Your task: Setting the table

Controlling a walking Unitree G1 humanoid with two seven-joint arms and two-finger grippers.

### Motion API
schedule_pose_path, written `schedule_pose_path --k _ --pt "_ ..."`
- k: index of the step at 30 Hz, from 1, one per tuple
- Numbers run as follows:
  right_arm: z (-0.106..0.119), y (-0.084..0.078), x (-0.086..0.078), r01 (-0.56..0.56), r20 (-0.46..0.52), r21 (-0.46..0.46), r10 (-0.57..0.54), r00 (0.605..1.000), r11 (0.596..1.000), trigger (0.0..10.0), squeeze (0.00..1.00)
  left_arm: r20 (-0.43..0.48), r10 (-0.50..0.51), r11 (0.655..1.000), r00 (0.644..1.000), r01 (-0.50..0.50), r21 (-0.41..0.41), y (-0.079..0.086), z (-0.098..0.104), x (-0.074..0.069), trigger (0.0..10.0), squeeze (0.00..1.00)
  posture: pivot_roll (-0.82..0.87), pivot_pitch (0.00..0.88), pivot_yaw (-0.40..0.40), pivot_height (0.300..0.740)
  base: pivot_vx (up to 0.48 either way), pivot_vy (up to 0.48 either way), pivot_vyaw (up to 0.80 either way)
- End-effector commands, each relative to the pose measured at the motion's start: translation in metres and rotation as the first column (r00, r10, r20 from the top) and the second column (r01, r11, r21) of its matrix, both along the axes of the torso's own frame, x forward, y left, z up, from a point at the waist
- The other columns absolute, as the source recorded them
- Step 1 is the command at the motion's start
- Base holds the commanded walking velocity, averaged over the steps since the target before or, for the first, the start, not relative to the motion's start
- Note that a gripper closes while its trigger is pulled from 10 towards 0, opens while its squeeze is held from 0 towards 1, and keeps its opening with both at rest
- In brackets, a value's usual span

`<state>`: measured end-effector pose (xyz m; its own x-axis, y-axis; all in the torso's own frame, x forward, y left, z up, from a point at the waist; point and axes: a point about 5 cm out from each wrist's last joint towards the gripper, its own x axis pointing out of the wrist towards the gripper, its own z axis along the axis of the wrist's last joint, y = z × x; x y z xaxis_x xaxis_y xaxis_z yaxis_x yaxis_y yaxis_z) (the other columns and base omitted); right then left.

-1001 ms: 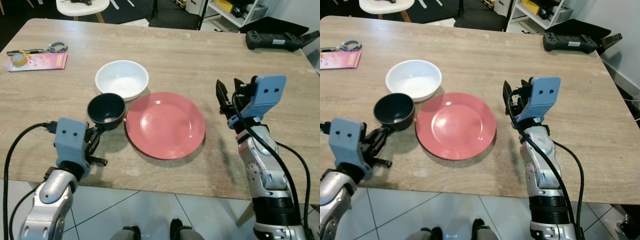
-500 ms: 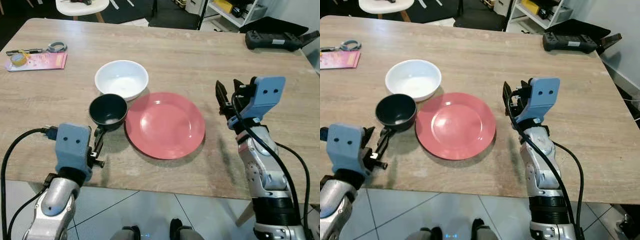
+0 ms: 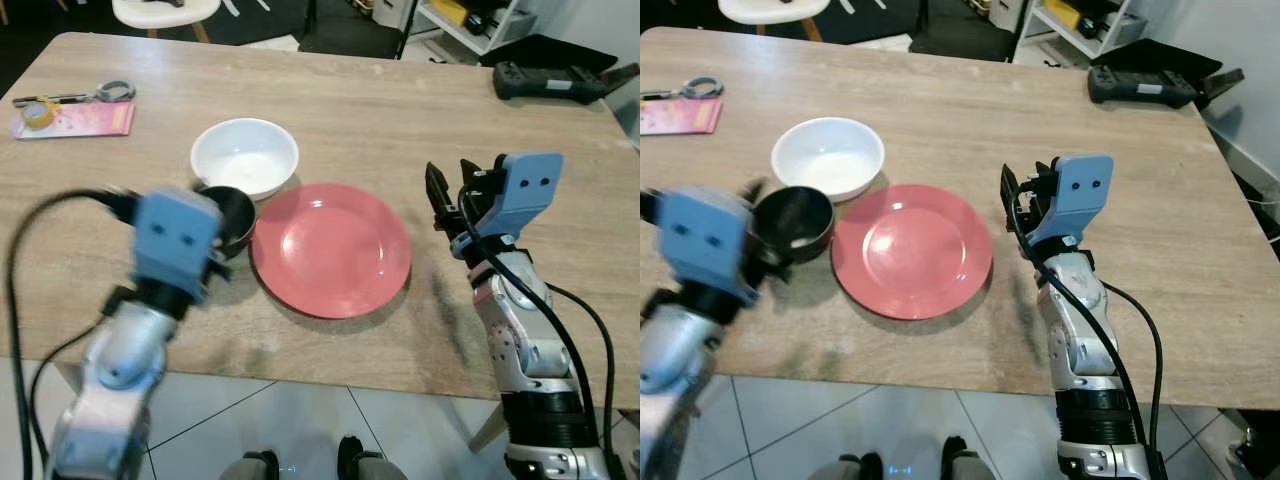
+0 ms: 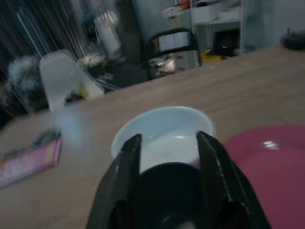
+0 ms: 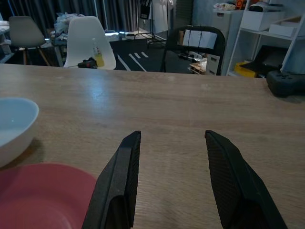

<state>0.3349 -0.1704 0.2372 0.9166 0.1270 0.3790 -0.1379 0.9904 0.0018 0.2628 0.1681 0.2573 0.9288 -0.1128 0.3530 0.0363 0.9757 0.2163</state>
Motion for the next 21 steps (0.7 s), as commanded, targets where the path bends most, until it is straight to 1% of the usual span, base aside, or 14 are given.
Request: schedule_pose_path --k 1,2,3,4,8,12,13,14,15,16,17,19,20,21 --pt "-0.003 -0.003 0.0 0.013 -0.001 -0.003 -0.014 1.0 1.0 10.0 0.0 -0.098 0.064 0.997 0.993 -0.067 -0.029 0.025 -0.005 0.013 10.0 0.0 0.08 0.214 0.011 0.74 0.0 0.0 0.0" --pt "-0.003 -0.003 0.0 0.013 -0.001 -0.003 -0.014 1.0 1.0 10.0 0.0 -0.098 0.064 0.997 0.993 -0.067 -0.029 0.025 -0.005 0.013 10.0 0.0 0.08 0.214 0.011 0.74 0.0 0.0 0.0" --pt "-0.002 -0.003 0.0 0.012 0.002 -0.005 -0.012 1.0 1.0 10.0 0.0 -0.147 0.102 0.995 0.984 -0.098 0.031 0.046 -0.002 0.024 10.0 0.0 0.07 0.214 0.012 0.74 0.0 0.0 0.0" --pt "-0.002 -0.003 0.0 0.012 0.002 -0.005 -0.012 1.0 1.0 10.0 0.0 -0.147 0.102 0.995 0.984 -0.098 0.031 0.046 -0.002 0.024 10.0 0.0 0.07 0.214 0.012 0.74 0.0 0.0 0.0" --pt "0.0 -0.004 -0.001 0.015 0.006 -0.008 -0.015 1.0 1.0 10.0 0.0 -0.187 0.195 0.967 0.963 -0.157 0.202 0.083 0.009 0.031 10.0 0.0 0.06 0.211 0.014 0.74 0.0 0.0 0.0" --pt "-0.001 -0.005 -0.001 0.019 0.005 -0.009 -0.019 1.0 1.0 10.0 0.0 -0.198 0.238 0.951 0.951 -0.187 0.245 0.093 0.012 0.033 10.0 0.0 0.06 0.208 0.015 0.74 0.0 0.0 0.0" --pt "-0.001 -0.006 -0.001 0.02 0.004 -0.01 -0.02 1.0 1.0 10.0 0.0 -0.218 0.264 0.928 0.94 -0.185 0.324 0.098 0.011 0.034 10.0 0.0 0.06 0.209 0.015 0.74 0.0 0.0 0.0" --pt "-0.001 -0.006 -0.001 0.02 0.004 -0.01 -0.02 1.0 1.0 10.0 0.0 -0.218 0.264 0.928 0.94 -0.185 0.324 0.098 0.011 0.034 10.0 0.0 0.06 0.209 0.015 0.74 0.0 0.0 0.0" --pt "0.0 -0.006 -0.001 0.02 0.009 -0.011 -0.02 1.0 1.0 10.0 0.0 -0.28 0.288 0.833 0.916 -0.095 0.545 0.107 0.007 0.033 10.0 0.0 0.06 0.209 0.012 0.74 0.0 0.0 0.0" --pt "0.0 -0.006 -0.001 0.02 0.009 -0.011 -0.02 1.0 1.0 10.0 0.0 -0.28 0.288 0.833 0.916 -0.095 0.545 0.107 0.007 0.033 10.0 0.0 0.06 0.209 0.012 0.74 0.0 0.0 0.0" --pt "0.002 -0.006 -0.001 0.021 0.011 -0.011 -0.021 1.0 1.0 10.0 0.0 -0.313 0.3 0.78 0.901 -0.042 0.625 0.111 0.004 0.036 10.0 0.0 0.07 0.21 0.011 0.74 0.0 0.0 0.0" --pt "0.002 -0.006 -0.001 0.021 0.011 -0.011 -0.021 1.0 1.0 10.0 0.0 -0.313 0.3 0.78 0.901 -0.042 0.625 0.111 0.004 0.036 10.0 0.0 0.07 0.21 0.011 0.74 0.0 0.0 0.0" --pt "0.002 -0.006 -0.001 0.021 0.012 -0.01 -0.021 1.0 1.0 10.0 0.0 -0.303 0.296 0.769 0.906 -0.037 0.639 0.11 0.004 0.039 10.0 0.0 0.07 0.21 0.011 0.74 0.0 0.0 0.0" --pt "0.002 -0.004 0.0 0.018 0.013 -0.008 -0.018 1.0 1.0 10.0 0.0 -0.194 0.241 0.782 0.951 -0.072 0.618 0.089 0.011 0.057 10.0 0.0 0.07 0.214 0.01 0.74 0.0 0.0 0.0"
